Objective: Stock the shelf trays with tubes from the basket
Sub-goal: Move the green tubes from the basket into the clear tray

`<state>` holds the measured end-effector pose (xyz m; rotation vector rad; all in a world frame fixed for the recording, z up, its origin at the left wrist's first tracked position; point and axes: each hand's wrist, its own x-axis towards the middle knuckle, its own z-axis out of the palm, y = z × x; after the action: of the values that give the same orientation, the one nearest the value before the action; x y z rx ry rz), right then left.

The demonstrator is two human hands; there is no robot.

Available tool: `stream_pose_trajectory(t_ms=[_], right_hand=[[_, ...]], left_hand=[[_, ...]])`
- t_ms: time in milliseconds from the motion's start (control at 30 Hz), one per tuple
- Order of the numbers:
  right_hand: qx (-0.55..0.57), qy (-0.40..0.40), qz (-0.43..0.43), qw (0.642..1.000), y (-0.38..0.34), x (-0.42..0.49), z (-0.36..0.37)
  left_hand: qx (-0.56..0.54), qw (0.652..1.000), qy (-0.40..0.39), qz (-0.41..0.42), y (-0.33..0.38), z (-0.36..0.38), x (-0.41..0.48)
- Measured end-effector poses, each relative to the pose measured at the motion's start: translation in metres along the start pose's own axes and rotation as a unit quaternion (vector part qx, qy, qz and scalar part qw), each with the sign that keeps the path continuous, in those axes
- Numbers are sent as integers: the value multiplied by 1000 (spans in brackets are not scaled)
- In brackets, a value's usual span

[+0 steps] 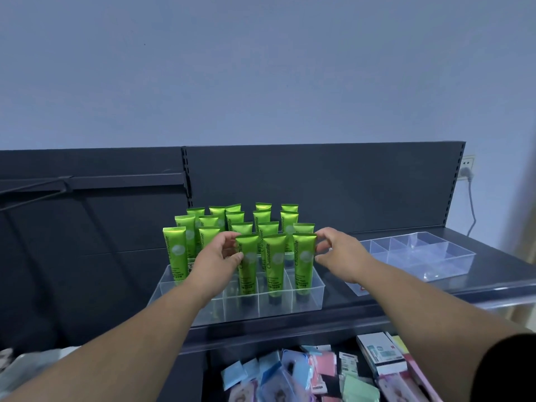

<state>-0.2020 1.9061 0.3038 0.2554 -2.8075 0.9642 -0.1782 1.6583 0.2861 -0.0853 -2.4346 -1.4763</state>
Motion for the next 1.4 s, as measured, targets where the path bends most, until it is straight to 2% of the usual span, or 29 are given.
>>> stream_pose_trajectory(t_ms=[133,267,400,500,667,933,1400], right_hand=[[-6,16,24,1000,4,-7,4],[-22,43,38,998,9,-19,9],[-66,91,51,992,18,-37,10],[-133,132,53,981,27,-54,8],[-196,154,91,964,54,-86,-2],[-186,167,149,957,129,-146,-42],[-158,89,281,942,367,-290,-144]], left_hand=[[40,998,44,29,5,1,-2],[137,981,94,96,11,8,-12],[274,940,91,180,18,27,-16],[339,915,67,209,27,50,-24],[349,909,16,226,44,92,-46],[354,895,-60,266,80,181,-82],[356,880,-207,237,140,455,-184]])
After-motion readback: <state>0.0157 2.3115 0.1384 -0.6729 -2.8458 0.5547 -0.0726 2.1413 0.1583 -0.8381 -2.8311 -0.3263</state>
